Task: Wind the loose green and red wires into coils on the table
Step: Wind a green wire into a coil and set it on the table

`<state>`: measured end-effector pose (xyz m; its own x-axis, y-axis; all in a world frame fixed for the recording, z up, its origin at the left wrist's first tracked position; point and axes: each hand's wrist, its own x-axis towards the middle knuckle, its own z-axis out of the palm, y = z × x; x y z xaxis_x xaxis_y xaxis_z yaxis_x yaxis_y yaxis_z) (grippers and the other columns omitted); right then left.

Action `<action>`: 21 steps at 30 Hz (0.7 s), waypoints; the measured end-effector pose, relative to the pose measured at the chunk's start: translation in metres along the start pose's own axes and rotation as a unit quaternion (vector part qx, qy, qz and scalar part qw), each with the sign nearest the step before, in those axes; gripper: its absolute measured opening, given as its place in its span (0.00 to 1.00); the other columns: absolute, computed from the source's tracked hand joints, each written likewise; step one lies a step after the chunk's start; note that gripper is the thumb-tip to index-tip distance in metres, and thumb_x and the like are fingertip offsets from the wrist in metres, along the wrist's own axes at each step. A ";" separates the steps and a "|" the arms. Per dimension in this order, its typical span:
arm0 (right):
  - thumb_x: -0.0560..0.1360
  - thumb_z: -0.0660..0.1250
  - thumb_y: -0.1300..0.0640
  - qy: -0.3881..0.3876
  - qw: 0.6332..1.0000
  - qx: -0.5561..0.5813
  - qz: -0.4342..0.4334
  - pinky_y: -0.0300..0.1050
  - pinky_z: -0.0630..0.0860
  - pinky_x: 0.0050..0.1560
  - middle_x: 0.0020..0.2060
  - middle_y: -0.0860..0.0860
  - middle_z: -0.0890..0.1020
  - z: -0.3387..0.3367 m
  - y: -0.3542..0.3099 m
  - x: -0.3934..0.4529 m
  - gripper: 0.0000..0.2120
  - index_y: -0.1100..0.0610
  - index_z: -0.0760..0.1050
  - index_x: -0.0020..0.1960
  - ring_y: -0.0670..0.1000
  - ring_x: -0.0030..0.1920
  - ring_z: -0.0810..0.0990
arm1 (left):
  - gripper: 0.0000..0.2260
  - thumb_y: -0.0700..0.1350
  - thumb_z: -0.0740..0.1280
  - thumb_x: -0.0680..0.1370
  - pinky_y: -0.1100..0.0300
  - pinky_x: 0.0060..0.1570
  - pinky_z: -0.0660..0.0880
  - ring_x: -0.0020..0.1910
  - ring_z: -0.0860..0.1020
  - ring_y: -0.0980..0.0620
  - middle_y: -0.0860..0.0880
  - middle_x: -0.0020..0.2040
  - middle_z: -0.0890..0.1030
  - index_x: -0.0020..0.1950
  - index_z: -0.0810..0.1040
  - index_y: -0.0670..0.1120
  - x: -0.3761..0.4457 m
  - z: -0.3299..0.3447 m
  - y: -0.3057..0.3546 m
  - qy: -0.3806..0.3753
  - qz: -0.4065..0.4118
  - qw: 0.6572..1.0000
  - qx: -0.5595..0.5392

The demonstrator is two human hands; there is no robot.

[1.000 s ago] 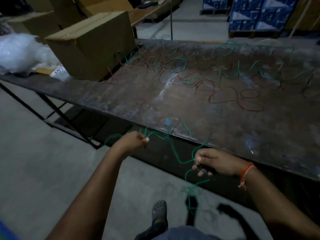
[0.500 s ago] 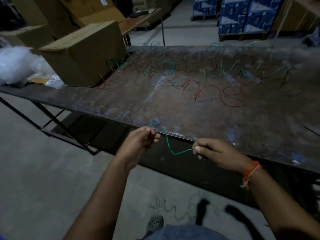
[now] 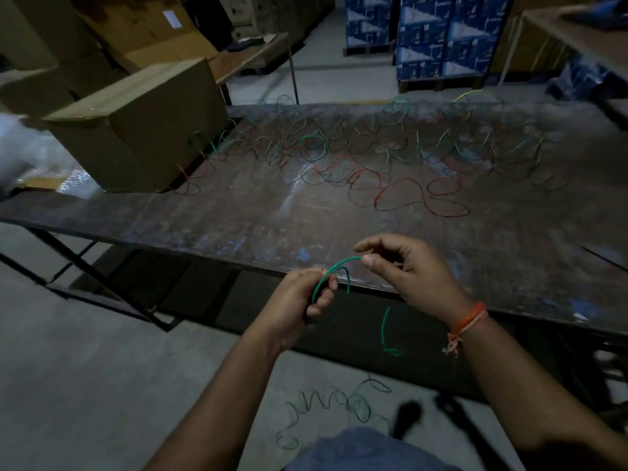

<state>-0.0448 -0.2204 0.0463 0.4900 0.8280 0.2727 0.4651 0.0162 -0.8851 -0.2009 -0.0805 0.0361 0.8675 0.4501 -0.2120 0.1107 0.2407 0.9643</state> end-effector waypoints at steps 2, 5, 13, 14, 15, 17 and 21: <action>0.80 0.68 0.58 -0.010 1.000 -0.005 0.026 0.37 0.77 0.46 0.44 0.43 0.85 0.003 0.003 0.002 0.09 0.53 0.82 0.59 0.41 0.45 0.82 | 0.10 0.40 0.57 0.78 0.65 0.23 0.52 0.21 0.56 0.58 0.51 0.26 0.62 0.39 0.74 0.43 0.002 -0.007 0.003 -0.025 -0.035 0.997 -0.069; 0.83 0.64 0.60 -0.071 0.996 0.014 0.055 0.32 0.70 0.41 0.34 0.40 0.80 0.013 0.004 0.006 0.10 0.56 0.82 0.60 0.36 0.35 0.75 | 0.08 0.44 0.58 0.76 0.60 0.28 0.50 0.19 0.57 0.60 0.55 0.24 0.60 0.39 0.74 0.46 0.002 -0.017 0.007 -0.072 -0.091 0.980 -0.160; 0.84 0.60 0.58 -0.104 0.993 0.033 0.050 0.37 0.66 0.37 0.33 0.44 0.69 0.030 0.002 0.013 0.14 0.61 0.75 0.42 0.40 0.35 0.67 | 0.11 0.44 0.56 0.77 0.62 0.28 0.60 0.24 0.62 0.57 0.52 0.27 0.64 0.41 0.75 0.43 -0.003 -0.023 0.011 -0.116 -0.114 0.961 -0.223; 0.84 0.60 0.58 -0.106 0.992 0.033 0.052 0.37 0.66 0.39 0.34 0.44 0.70 0.031 0.004 0.014 0.14 0.59 0.74 0.42 0.41 0.36 0.68 | 0.11 0.44 0.57 0.77 0.62 0.29 0.61 0.25 0.63 0.56 0.51 0.28 0.65 0.41 0.76 0.42 -0.003 -0.024 0.010 -0.115 -0.113 0.962 -0.219; 0.84 0.60 0.57 -0.109 0.992 0.036 0.054 0.37 0.67 0.39 0.34 0.45 0.70 0.032 0.005 0.014 0.14 0.58 0.74 0.41 0.41 0.36 0.68 | 0.11 0.44 0.57 0.77 0.61 0.31 0.62 0.26 0.65 0.55 0.50 0.29 0.66 0.41 0.77 0.42 -0.003 -0.025 0.011 -0.115 -0.113 0.964 -0.211; 0.83 0.59 0.52 -0.116 0.990 0.047 0.061 0.39 0.67 0.40 0.35 0.46 0.71 0.034 0.007 0.015 0.15 0.58 0.72 0.41 0.43 0.37 0.69 | 0.13 0.46 0.58 0.76 0.61 0.32 0.67 0.29 0.70 0.54 0.48 0.31 0.71 0.41 0.80 0.42 -0.004 -0.028 0.011 -0.116 -0.119 0.967 -0.192; 0.85 0.58 0.55 -0.123 0.989 0.047 0.069 0.36 0.68 0.39 0.33 0.42 0.72 0.035 0.008 0.015 0.15 0.63 0.71 0.43 0.40 0.36 0.70 | 0.17 0.46 0.58 0.76 0.61 0.36 0.79 0.32 0.81 0.51 0.45 0.35 0.81 0.43 0.85 0.40 -0.005 -0.033 0.012 -0.127 -0.146 0.961 -0.196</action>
<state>-0.0594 -0.1884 0.0304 0.3439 0.9373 0.0572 0.3308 -0.0640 -0.9415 -0.2202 -0.0515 0.0440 0.9232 0.1009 -0.3709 0.2198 0.6529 0.7248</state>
